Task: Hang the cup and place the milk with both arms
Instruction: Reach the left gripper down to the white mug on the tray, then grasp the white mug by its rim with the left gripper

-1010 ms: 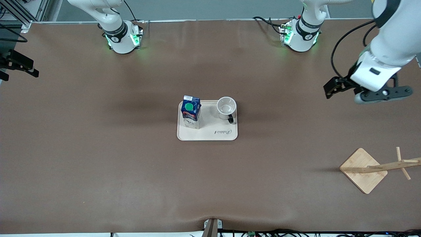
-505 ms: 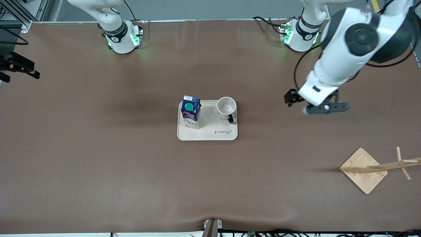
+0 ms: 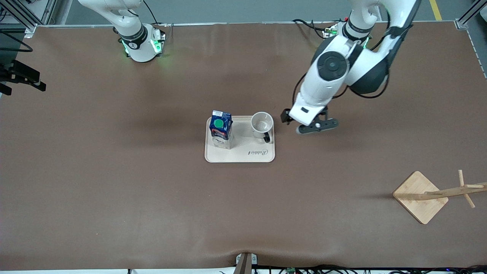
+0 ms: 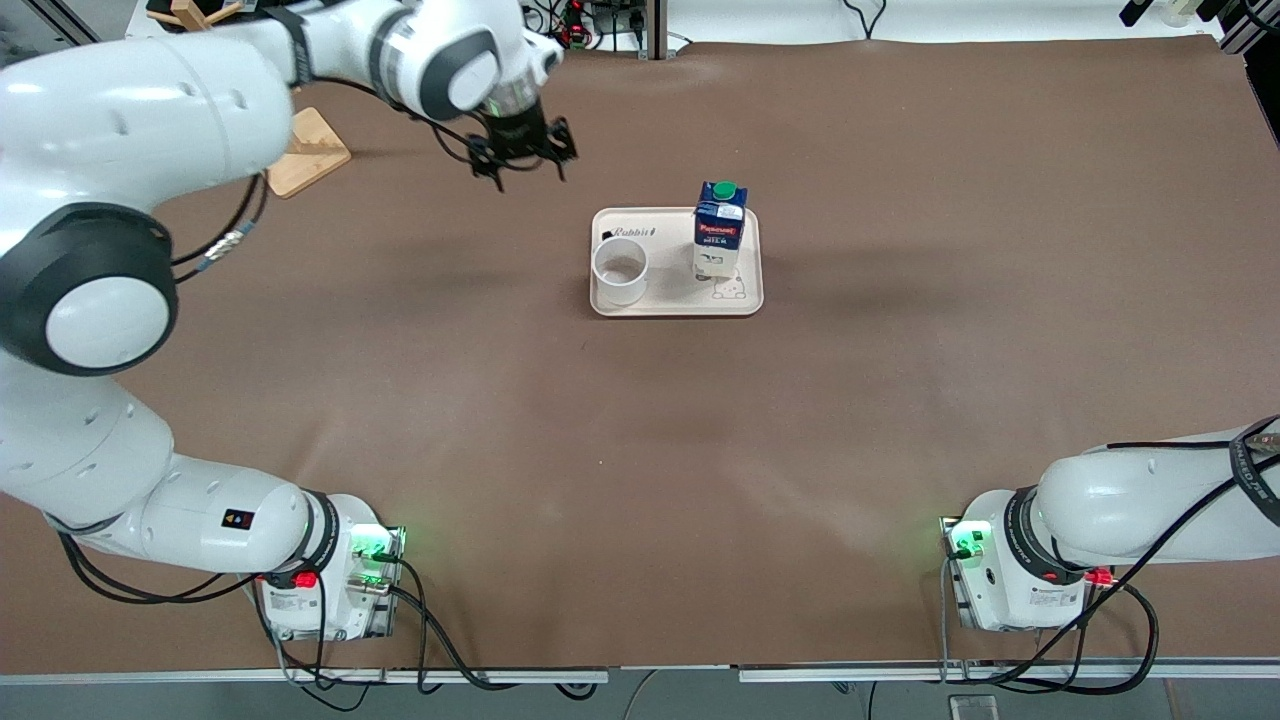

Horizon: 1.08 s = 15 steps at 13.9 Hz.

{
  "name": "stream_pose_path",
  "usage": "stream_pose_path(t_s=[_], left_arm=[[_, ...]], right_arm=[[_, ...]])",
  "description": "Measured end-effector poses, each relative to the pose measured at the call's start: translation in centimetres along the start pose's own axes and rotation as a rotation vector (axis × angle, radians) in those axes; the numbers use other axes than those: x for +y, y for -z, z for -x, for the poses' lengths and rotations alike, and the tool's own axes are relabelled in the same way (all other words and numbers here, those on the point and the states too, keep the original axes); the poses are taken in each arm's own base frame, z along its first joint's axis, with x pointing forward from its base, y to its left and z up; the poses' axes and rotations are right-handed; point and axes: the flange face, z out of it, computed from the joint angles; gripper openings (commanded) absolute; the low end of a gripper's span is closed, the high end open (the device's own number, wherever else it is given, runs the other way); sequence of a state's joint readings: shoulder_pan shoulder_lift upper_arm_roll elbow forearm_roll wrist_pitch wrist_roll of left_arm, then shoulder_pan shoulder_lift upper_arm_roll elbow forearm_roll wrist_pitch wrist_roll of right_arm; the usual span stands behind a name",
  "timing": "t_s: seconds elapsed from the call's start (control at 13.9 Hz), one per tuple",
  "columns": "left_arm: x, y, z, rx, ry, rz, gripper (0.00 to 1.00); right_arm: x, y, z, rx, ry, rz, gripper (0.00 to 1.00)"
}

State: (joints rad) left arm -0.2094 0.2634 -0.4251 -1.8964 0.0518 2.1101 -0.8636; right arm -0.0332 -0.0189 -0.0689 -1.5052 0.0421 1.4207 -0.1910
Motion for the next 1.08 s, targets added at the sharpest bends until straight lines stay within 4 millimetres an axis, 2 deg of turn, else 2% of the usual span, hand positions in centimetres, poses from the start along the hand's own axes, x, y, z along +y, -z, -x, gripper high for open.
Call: stream_pose_path(t_s=[0.22,0.43,0.58,0.72,0.79,1.08], left_arm=[[3.5,-5.8,2.3,0.007,0.051,-0.027,1.00],[5.8,-11.0,4.0,0.002,0.105,-0.029,0.77],[6.1,-12.8,4.2,-0.016,0.116,-0.036,0.50],[6.1,-13.7,4.3,-0.028,0.118,-0.044,0.04],[6.2,-13.9,4.5,-0.031,0.122,-0.046,0.00],[6.8,-14.2,4.8,-0.034,0.123,-0.041,0.00]], right_arm=[[0.0,0.0,0.0,0.000,0.000,0.000,1.00],[0.0,0.0,0.0,0.000,0.000,0.000,1.00],[0.0,0.0,0.0,0.000,0.000,0.000,1.00],[0.0,0.0,0.0,0.000,0.000,0.000,1.00],[0.0,0.0,0.0,0.000,-0.001,0.000,1.00],[0.1,0.0,0.0,0.000,-0.001,0.000,1.00]])
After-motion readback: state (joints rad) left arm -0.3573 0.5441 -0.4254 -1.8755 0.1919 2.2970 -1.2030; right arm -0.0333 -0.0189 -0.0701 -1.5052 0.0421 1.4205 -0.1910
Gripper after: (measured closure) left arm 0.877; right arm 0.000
